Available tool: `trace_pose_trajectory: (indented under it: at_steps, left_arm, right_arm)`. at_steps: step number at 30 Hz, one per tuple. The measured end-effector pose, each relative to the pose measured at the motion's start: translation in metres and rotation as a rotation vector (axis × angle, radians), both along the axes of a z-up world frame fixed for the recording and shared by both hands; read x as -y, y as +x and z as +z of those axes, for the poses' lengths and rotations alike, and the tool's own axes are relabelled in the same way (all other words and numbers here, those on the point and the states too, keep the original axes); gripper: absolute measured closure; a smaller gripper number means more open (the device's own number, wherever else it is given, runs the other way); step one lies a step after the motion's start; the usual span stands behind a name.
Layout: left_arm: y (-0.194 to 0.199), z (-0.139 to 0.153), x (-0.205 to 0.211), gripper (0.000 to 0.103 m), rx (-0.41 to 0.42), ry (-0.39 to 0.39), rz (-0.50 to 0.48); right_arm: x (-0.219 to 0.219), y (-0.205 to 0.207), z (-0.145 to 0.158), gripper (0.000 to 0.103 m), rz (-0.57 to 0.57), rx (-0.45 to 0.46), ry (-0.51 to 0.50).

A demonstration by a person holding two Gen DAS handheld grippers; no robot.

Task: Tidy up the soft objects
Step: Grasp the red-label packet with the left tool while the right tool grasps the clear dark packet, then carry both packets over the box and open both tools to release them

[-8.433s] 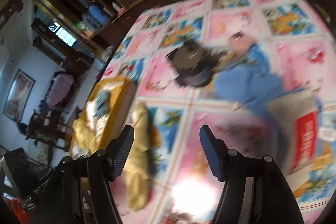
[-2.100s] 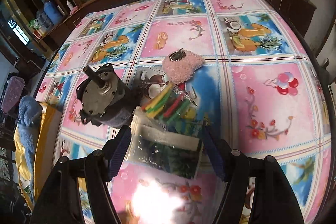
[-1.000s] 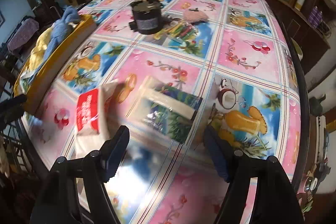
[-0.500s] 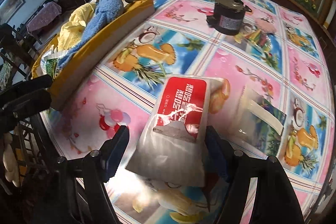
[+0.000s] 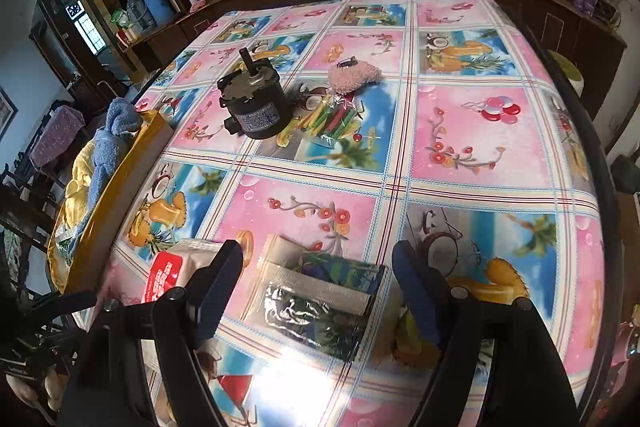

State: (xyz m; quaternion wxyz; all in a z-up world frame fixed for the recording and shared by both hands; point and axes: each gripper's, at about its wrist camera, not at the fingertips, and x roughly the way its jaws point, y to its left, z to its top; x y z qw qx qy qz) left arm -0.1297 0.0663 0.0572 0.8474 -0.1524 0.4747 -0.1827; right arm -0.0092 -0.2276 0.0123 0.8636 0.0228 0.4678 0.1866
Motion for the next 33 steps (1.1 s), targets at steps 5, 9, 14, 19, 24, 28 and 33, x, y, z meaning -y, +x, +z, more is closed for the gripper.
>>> trace_pose_trajectory:
  at_steps: [5, 9, 14, 19, 24, 28, 33]
  left_arm:
    - [0.005, 0.001, -0.003, 0.029, -0.009, -0.012, 0.017]
    - [0.011, -0.002, 0.000, 0.029, -0.030, -0.033, 0.009]
    - [0.028, -0.004, 0.019, 0.029, -0.045, -0.043, -0.015]
    - [0.048, -0.009, 0.040, 0.029, -0.050, -0.002, -0.025]
    - [0.060, -0.013, 0.062, 0.029, -0.037, 0.077, -0.045]
    - [0.074, -0.026, 0.079, 0.029, -0.037, 0.182, -0.044]
    - [0.080, -0.039, 0.092, 0.030, 0.010, 0.290, -0.052]
  right_arm:
    - [-0.013, 0.013, -0.027, 0.025, 0.138, -0.102, -0.009]
    - [-0.020, -0.001, -0.026, 0.026, 0.293, -0.160, 0.046]
    - [-0.034, -0.023, -0.028, 0.024, 0.360, -0.132, -0.090]
    - [-0.050, -0.036, -0.037, 0.023, 0.255, 0.009, -0.276]
    - [-0.043, -0.046, -0.036, 0.039, 0.204, 0.038, -0.211]
    - [-0.024, -0.046, -0.033, 0.044, 0.150, 0.020, -0.135]
    - [-0.003, -0.053, -0.029, 0.045, 0.087, 0.003, -0.066]
